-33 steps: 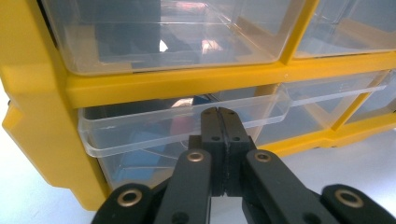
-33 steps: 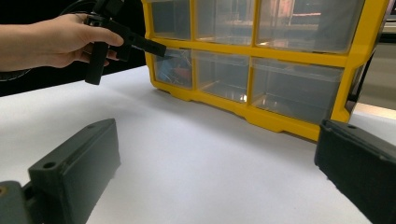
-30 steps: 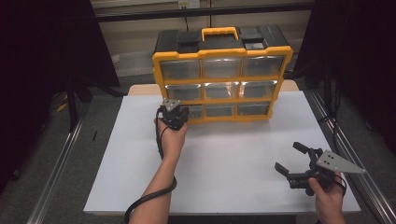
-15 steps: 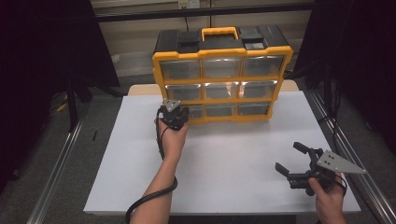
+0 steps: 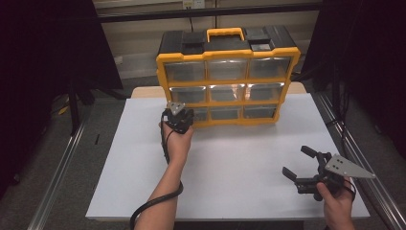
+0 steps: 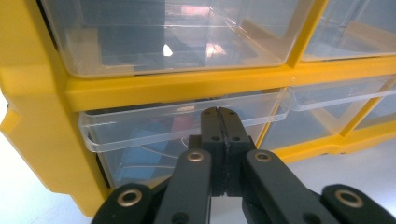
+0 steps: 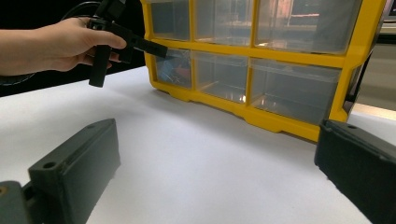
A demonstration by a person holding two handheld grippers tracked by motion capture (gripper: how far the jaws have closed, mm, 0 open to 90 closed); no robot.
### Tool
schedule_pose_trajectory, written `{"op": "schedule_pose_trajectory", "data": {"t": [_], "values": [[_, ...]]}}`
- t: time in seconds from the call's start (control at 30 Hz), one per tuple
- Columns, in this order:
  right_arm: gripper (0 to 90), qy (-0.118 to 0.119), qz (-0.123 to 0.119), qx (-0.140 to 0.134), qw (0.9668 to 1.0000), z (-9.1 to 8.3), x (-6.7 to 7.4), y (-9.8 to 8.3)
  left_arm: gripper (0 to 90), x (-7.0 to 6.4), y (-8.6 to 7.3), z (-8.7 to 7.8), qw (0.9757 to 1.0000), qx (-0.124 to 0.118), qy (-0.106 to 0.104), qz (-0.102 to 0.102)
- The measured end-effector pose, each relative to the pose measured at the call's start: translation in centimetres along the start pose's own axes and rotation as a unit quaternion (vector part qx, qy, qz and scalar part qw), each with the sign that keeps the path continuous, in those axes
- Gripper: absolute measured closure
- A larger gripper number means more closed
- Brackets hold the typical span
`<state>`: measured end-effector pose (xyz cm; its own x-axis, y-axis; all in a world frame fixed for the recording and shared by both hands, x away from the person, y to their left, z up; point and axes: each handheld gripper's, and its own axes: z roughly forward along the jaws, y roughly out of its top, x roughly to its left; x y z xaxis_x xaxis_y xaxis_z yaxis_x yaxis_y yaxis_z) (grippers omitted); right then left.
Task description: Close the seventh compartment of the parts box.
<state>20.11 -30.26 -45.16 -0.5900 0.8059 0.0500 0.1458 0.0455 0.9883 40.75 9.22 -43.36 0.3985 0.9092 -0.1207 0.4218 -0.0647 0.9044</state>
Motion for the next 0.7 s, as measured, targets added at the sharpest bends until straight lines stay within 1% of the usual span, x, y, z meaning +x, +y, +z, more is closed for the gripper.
{"op": "schedule_pose_trajectory", "data": {"t": [0.03, 0.2, 0.7], "values": [[0.0, -0.001, 0.0, 0.0, 1.0, 0.0, 0.0, 0.0, 90.0, -0.03, 0.0, 0.02, 1.0, -0.001, 0.001, -0.003], [0.0, -0.001, 0.0, 0.0, 1.0, -0.02, -0.04, -0.02, 90.0, 0.02, -0.01, 0.05, 1.0, -0.001, 0.001, -0.003], [0.0, 0.002, -0.002, 0.0, 1.0, -0.06, -0.1, -0.03, 90.0, 0.03, -0.07, 0.18, 1.0, -0.004, 0.003, 0.001]]}}
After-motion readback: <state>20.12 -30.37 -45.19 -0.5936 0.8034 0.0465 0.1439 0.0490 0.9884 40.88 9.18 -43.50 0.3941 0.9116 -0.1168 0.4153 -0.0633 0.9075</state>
